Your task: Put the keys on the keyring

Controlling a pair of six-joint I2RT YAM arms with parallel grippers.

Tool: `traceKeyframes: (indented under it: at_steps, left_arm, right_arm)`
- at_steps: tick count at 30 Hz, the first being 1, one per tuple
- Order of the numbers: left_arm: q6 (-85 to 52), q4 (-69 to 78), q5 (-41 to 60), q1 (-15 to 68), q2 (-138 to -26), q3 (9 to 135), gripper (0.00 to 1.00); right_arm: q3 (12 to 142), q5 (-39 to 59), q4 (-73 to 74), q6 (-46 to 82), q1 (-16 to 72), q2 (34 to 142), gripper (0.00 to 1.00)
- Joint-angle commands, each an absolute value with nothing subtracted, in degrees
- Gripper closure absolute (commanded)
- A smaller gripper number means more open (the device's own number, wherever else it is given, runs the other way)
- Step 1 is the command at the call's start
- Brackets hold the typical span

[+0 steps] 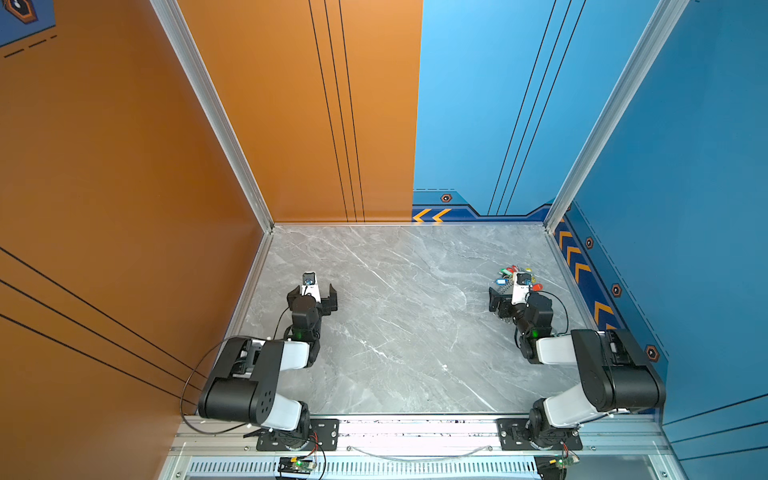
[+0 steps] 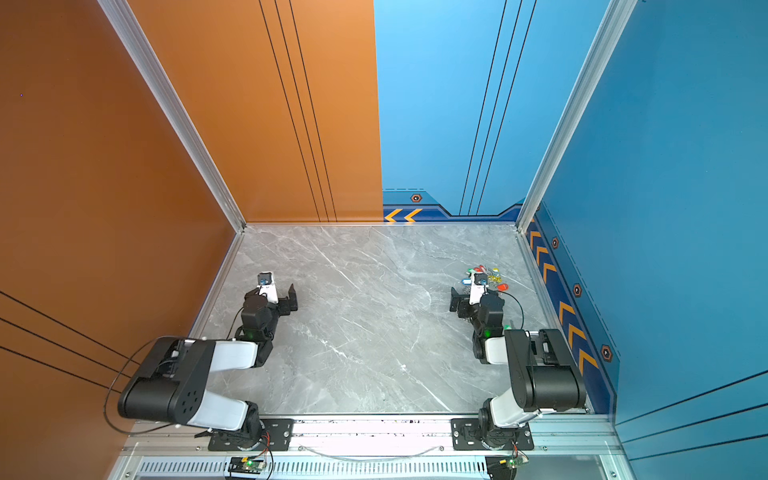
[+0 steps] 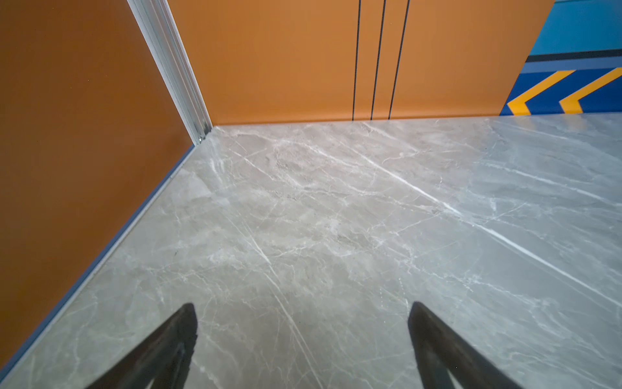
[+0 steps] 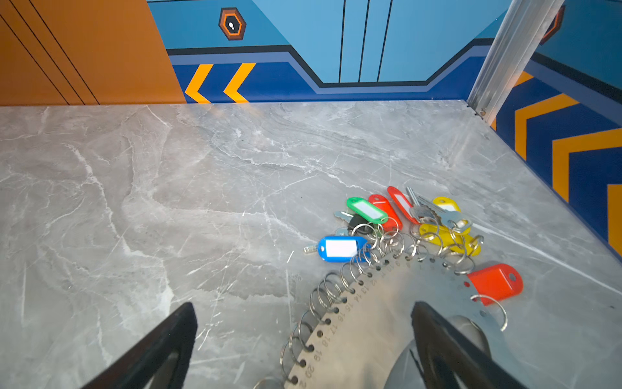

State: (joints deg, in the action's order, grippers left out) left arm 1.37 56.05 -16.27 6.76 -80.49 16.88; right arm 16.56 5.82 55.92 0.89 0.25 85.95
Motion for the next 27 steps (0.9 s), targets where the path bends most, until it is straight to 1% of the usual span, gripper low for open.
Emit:
traceKeyframes:
  at_steps: [1, 3, 6, 9, 11, 14, 16, 18, 20, 21, 22, 24, 27]
  left_arm:
    - [4.8, 55.9, -25.7, 9.9, -74.7, 14.8, 0.02]
    - [5.0, 55.9, -30.9, 12.6, -70.7, 14.2, 0.02]
    - [0.0, 53.5, -38.5, 17.3, -62.5, 14.1, 0.02]
    - [-5.3, 39.1, -34.0, 20.0, -53.5, 17.5, 0.02]
    - [-12.0, 26.5, -34.3, 21.2, -49.9, 21.6, 0.02]
    - [-29.6, 8.9, -36.6, 21.6, -46.4, 26.0, 0.02]
    - [-36.6, 2.6, -30.8, 20.1, -44.4, 26.8, 0.02]
    - [-39.5, 1.2, -25.3, 18.2, -42.8, 25.4, 0.02]
    - [-42.3, 0.8, -24.0, 16.9, -39.9, 22.5, 0.02]
    - [-43.0, 3.4, -22.6, 16.0, -38.5, 20.1, 0.02]
    - [-42.5, 7.7, -19.9, 15.0, -37.4, 17.4, 0.02]
    - [-42.0, 12.8, -16.4, 14.3, -37.0, 14.3, 0.02]
    - [-39.7, 13.1, -13.3, 15.0, -40.4, 15.4, 0.02]
  right_arm:
    - [15.6, 4.5, 54.6, -0.6, 1.5, 78.7, 0.0]
    - [16.8, 3.6, 48.3, -2.5, 3.2, 73.9, 0.0]
    - [20.0, 3.2, 38.2, -2.7, 6.0, 67.0, 0.0]
    - [24.0, 2.7, 30.5, 4.3, 7.7, 61.8, 0.0]
    - [26.3, 0.3, 25.0, 11.9, 8.2, 58.6, 0.0]
    - [29.7, -4.7, 15.0, 25.7, 7.6, 54.4, 0.0]
    - [31.4, -4.7, 5.0, 32.6, 6.3, 52.3, 0.0]
    - [30.2, -3.7, 3.6, 36.9, 4.3, 50.7, 0.0]
    - [27.9, 2.4, 6.2, 38.0, 1.1, 49.9, 0.0]
    - [27.3, 6.3, 7.6, 37.3, -0.3, 50.1, 0.0]
    - [27.6, 7.2, 6.5, 36.9, -1.0, 50.5, 0.0]
    - [29.6, 4.8, 1.4, 35.6, -1.1, 52.1, 0.0]
    - [32.7, 0.8, -4.4, 34.7, -1.1, 56.7, 0.0]
